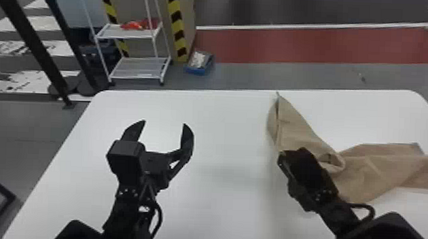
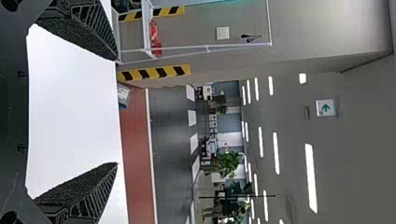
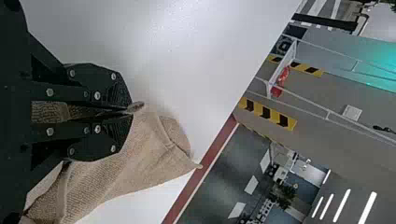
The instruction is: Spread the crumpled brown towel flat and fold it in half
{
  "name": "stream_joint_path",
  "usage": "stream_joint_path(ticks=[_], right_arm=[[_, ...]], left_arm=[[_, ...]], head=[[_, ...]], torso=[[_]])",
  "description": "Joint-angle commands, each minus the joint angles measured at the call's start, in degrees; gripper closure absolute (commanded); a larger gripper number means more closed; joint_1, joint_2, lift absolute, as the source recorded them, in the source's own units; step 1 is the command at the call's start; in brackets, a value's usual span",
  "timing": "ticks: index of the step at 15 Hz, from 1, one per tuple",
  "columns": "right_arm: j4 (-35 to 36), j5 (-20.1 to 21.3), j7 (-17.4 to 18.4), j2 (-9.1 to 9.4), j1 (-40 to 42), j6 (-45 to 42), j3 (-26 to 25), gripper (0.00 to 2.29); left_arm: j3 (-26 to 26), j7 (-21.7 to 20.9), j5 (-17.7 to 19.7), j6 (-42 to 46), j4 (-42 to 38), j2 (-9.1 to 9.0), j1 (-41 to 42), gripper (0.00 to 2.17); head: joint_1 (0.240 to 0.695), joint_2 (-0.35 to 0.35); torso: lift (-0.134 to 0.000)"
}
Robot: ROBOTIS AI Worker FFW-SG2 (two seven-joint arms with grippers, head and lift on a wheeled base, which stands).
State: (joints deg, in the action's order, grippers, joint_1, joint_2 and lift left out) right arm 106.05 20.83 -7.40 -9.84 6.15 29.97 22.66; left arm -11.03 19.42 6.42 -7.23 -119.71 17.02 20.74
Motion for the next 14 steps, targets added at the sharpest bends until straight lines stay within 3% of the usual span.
stream_joint_path(ticks=[1,6,10,14], right_arm=[[0.1,0.0,-0.3,0.0,0.0,-0.1,0.0,1.65],[2.0,-0.2,-0.3,0.0,0.0,-2.4,0.5,1.69],[7.3,-6.2,-0.9,-0.18,0.0,-5.2,0.0,1.69],[13.6,-12.3,-4.5,-0.26,0.6,-4.7,0.4,1.69]], left_arm=[[0.0,0.0,0.0,-0.1,0.0,-0.06,-0.1,0.07],[0.3,0.1,0.0,-0.1,-0.1,-0.06,-0.1,0.07],[0.6,0.4,0.1,-0.1,-0.4,0.03,-0.1,0.07],[0.7,0.9,0.1,0.1,-0.6,0.2,0.0,0.07]], head=[[0.695,0.147],[0.695,0.155],[0.695,0.176],[0.695,0.211]], torso=[[-0.125],[-0.125],[-0.125],[-0.125]])
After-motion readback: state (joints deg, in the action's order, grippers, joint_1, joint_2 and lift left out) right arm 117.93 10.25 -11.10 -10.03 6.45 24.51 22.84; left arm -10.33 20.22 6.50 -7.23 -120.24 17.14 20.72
